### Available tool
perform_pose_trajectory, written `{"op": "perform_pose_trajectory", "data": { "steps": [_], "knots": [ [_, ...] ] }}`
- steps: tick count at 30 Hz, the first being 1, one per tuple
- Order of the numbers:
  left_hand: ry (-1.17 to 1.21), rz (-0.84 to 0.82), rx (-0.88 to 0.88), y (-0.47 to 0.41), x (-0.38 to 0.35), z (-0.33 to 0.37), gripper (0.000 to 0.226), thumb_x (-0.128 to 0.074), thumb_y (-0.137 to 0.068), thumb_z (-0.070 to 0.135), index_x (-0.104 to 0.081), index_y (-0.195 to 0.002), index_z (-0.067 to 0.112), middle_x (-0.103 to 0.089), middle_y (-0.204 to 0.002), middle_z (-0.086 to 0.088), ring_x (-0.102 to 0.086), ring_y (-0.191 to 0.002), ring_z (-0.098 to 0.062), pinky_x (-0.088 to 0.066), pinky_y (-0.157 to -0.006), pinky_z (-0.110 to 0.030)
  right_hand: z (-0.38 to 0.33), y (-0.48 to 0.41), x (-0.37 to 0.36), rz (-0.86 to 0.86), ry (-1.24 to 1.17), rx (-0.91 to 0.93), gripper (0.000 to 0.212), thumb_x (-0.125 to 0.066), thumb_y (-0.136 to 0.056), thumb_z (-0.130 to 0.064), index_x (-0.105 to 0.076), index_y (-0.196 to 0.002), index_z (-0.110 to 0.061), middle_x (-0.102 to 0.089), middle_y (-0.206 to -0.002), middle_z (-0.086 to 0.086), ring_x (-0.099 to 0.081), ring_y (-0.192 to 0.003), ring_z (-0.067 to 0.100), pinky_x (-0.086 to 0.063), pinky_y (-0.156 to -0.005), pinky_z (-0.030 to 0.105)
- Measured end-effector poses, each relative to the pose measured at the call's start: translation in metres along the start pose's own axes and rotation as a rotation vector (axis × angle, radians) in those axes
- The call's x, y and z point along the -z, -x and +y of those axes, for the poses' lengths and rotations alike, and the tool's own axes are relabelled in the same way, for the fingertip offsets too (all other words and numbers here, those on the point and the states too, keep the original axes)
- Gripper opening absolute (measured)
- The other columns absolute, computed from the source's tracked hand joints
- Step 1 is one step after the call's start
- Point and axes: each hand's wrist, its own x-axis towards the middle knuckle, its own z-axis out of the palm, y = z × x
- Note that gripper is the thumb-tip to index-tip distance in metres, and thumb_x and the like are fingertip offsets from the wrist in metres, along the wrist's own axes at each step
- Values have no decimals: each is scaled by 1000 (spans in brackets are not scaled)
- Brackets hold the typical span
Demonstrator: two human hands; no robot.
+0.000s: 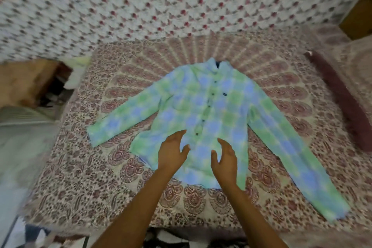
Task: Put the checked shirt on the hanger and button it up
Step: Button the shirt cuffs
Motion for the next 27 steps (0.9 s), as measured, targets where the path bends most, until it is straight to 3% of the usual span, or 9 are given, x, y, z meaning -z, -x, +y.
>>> {"op": "perform_pose_trajectory", "data": {
  "steps": [3,9,13,19,27],
  "knots": [
    [25,1,5,-14,26,-52,50,-53,-91,30,-40,-138,19,-48,-141,-4,-43,-131,-23,-39,-102,-36,-34,-4,-49,-7,51,32,45,-47,-89,-26,-47,-130,-6,-52,-132,16,-50,-121,34,-40,-100,43],
    [19,-60,41,-45,83,-157,46,-53,-91,30,-44,-135,21,-51,-137,-7,-48,-124,-29,-46,-96,-41,-101,1,-153,8,28,-78,54,-40,-83,-32,-47,-130,-7,-51,-134,14,-50,-122,32,-39,-100,41],
    [-27,-112,66,-71,115,-224,46,-55,-89,25,-46,-133,15,-54,-134,-11,-50,-122,-30,-42,-98,-38,-137,-4,-232,-35,35,-121,55,-38,-83,-34,-46,-131,-7,-50,-135,14,-48,-124,32,-40,-101,43],
    [-56,-172,152,-98,122,-309,47,-57,-87,23,-47,-132,19,-54,-134,-9,-49,-123,-27,-42,-100,-38,-154,-17,-314,-101,54,-161,42,-51,-91,-16,-45,-131,-7,-51,-134,14,-47,-124,31,-35,-103,39],
    [-252,-153,266,-141,82,-401,42,-58,-85,20,-53,-127,16,-57,-126,-13,-54,-115,-32,-45,-94,-42,-131,-48,-386,-108,68,-193,51,-43,-84,-26,-47,-130,-7,-52,-133,13,-48,-124,29,-37,-102,37]
  ]
}}
